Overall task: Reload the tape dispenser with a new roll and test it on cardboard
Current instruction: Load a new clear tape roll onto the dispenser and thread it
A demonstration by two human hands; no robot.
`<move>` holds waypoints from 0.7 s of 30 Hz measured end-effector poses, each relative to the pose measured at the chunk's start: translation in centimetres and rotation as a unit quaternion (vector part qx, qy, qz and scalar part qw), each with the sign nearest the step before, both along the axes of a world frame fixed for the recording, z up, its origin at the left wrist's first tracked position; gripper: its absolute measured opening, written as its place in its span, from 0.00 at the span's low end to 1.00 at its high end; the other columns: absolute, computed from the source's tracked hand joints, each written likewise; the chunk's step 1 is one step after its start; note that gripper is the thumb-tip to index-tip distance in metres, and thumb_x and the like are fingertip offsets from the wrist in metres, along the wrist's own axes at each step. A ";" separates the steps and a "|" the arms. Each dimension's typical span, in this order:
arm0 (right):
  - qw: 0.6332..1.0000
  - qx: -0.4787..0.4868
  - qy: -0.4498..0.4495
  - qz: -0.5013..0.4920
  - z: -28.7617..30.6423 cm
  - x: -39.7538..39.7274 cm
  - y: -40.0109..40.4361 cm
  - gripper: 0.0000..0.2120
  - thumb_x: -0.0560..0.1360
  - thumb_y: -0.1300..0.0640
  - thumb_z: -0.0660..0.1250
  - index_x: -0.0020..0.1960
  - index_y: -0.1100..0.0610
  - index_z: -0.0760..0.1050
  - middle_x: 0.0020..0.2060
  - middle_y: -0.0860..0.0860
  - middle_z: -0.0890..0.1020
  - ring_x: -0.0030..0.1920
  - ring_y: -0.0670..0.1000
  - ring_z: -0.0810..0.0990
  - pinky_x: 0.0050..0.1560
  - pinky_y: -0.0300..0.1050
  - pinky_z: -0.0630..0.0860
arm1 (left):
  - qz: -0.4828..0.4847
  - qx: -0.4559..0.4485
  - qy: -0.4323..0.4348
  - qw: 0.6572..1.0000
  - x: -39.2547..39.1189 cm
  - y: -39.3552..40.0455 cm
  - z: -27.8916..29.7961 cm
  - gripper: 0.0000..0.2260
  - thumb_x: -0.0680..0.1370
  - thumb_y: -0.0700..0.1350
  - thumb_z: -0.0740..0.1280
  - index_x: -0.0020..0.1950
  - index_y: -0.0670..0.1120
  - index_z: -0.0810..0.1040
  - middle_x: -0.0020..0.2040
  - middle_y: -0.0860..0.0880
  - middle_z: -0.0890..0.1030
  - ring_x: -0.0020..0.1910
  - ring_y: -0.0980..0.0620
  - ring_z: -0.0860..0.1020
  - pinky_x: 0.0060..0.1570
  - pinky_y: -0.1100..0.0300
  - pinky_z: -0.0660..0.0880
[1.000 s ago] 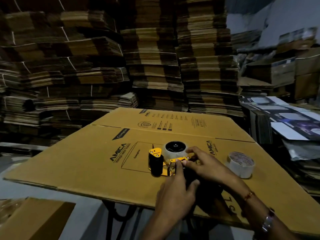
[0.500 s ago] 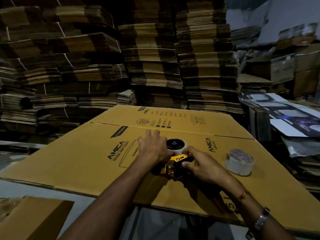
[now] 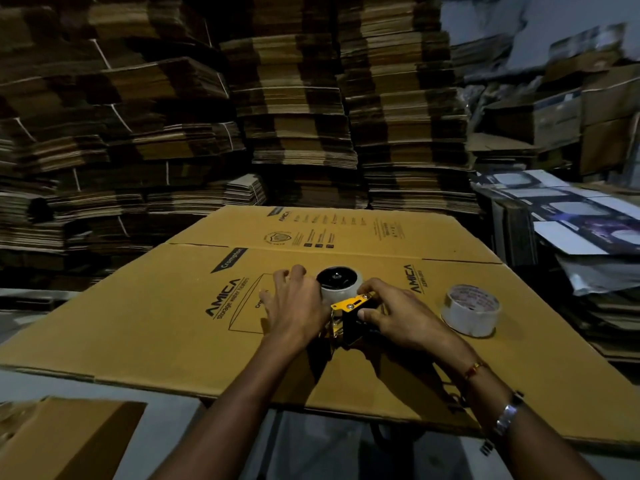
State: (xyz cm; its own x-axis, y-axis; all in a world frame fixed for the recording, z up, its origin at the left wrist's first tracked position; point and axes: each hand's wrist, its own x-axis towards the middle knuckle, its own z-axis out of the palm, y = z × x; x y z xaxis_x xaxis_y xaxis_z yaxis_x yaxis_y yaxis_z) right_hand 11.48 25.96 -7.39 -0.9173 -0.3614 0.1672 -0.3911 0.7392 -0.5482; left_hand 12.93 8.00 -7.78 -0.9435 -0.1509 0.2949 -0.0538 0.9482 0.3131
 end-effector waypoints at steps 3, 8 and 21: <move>1.000 -0.002 -0.002 0.000 -0.1 0.0 0.1 0.13 0.79 0.51 0.66 0.63 0.46 0.69 0.59 0.50 0.78 0.53 0.52 0.76 0.44 0.46 0.70 | -0.012 0.014 0.014 1.000 0.9 0.1 -0.5 0.12 0.78 0.51 0.67 0.59 0.48 0.81 0.76 0.47 0.63 0.75 0.43 0.57 0.66 0.34 0.65; 1.000 0.004 0.009 0.003 -0.1 -0.1 0.0 0.13 0.80 0.51 0.65 0.63 0.47 0.69 0.60 0.51 0.78 0.52 0.51 0.75 0.42 0.45 0.68 | -0.069 0.017 0.028 0.997 1.9 -0.2 -1.1 0.08 0.77 0.48 0.69 0.54 0.48 0.83 0.79 0.49 0.59 0.77 0.45 0.53 0.70 0.34 0.62; 0.992 0.082 0.091 0.001 -1.3 0.1 0.1 0.21 0.82 0.51 0.58 0.72 0.37 0.61 0.60 0.52 0.79 0.53 0.57 0.78 0.41 0.47 0.71 | -0.031 0.100 0.155 0.982 3.1 1.3 -3.7 0.10 0.80 0.47 0.65 0.54 0.43 0.81 0.77 0.49 0.61 0.75 0.48 0.56 0.69 0.50 0.68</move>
State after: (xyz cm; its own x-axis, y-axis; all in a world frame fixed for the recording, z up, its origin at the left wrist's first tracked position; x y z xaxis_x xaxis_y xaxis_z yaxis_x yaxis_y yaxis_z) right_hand 11.62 26.02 -8.71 -0.8764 -0.3990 0.2696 -0.4743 0.8119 -0.3404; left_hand 16.00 9.31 -11.47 -0.8227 -0.1805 0.5391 0.1282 0.8649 0.4852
